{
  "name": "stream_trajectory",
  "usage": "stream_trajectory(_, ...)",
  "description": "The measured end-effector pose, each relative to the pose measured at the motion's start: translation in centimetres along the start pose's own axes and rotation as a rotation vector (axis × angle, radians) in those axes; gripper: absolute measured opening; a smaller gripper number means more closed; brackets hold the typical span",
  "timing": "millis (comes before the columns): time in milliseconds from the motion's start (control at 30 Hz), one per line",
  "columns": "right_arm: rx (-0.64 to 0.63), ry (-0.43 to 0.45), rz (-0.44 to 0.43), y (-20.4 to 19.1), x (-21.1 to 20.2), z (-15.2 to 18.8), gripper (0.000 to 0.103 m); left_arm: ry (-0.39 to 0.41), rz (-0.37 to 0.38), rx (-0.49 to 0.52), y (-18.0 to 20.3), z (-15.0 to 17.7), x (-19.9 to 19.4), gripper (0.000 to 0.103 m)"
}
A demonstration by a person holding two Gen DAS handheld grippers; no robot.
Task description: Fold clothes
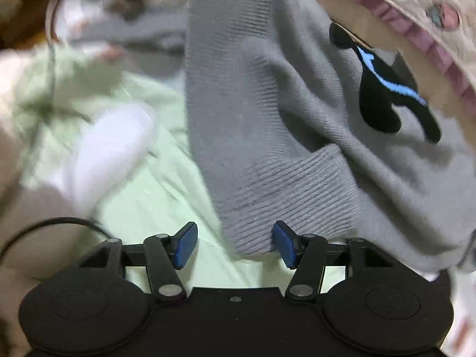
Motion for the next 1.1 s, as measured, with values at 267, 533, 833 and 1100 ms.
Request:
stream_trajectory(267, 0.160, 0.166, 0.041, 3.7, -1.2, -1.6, 0.004, -0.064, -0.061, 0.059, -2.4, 1.9, 0.1, 0.003)
stream_trajectory(533, 0.316, 0.123, 0.029, 6.2, 0.1, -1.3, 0.025, -0.076, -0.083, 0.050, -3.4, 2.9, 0.2, 0.003)
stream_trajectory(833, 0.293, 0.214, 0.190, 6.3, -0.2, -3.9, 0.002, -0.122, -0.067, -0.028, -3.5, 5.6, 1.1, 0.003)
stream_trajectory(1100, 0.658, 0.451, 0.366, 20.6, -11.7, 0.9, 0.001, -0.088, 0.203, -0.099, -1.5, 4.2, 0.3, 0.006)
Point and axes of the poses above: each gripper's, at about its wrist camera, not at the fingertips, and x roughly the way its jaws point, y to its right, z to its underside, the point moved 8 cm from there along x, roughly the way its jaws point
